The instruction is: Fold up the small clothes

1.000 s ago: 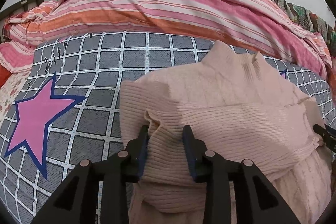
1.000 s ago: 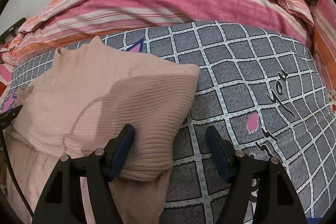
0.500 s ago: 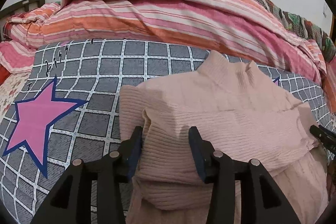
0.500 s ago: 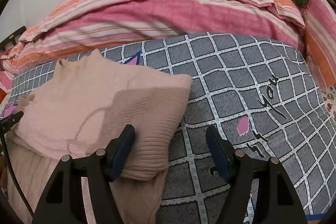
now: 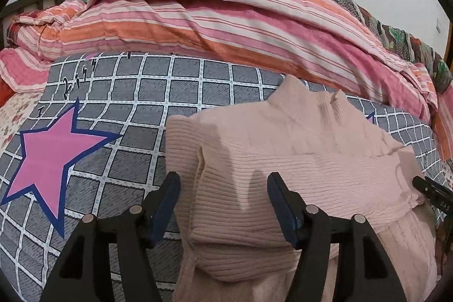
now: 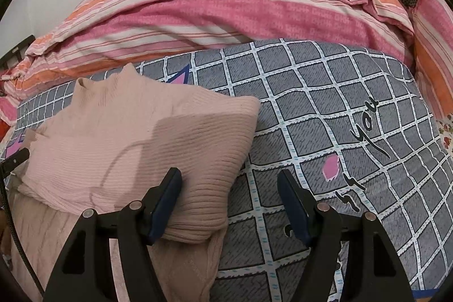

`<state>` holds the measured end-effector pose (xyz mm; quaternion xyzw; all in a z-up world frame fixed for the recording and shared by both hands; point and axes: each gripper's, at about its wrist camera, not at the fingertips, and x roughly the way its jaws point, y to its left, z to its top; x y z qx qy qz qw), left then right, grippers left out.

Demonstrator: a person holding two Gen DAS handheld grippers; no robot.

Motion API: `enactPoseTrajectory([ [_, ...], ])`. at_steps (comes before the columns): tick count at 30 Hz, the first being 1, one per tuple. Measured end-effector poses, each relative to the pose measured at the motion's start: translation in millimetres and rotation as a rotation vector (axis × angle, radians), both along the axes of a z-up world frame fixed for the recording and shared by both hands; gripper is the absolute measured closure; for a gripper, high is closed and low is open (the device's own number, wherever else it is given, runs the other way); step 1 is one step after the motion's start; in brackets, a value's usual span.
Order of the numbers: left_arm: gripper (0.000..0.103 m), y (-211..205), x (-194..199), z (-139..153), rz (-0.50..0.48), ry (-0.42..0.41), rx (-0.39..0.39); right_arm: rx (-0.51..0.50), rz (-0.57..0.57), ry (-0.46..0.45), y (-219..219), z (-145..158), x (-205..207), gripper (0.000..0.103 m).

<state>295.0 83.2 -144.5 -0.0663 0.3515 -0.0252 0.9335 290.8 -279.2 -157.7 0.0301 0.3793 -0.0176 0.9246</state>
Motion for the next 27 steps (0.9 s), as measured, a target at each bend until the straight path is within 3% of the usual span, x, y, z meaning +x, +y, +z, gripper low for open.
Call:
enactPoseTrajectory([
  [18, 0.041, 2.8, 0.0, -1.0, 0.014, 0.004, -0.020, 0.015, -0.010, -0.029, -2.5, 2.3, -4.5, 0.034],
  [27, 0.041, 9.0, -8.8, 3.4, 0.034, -0.038, -0.047, 0.036, 0.009, -0.066, -2.7, 5.5, -9.4, 0.034],
])
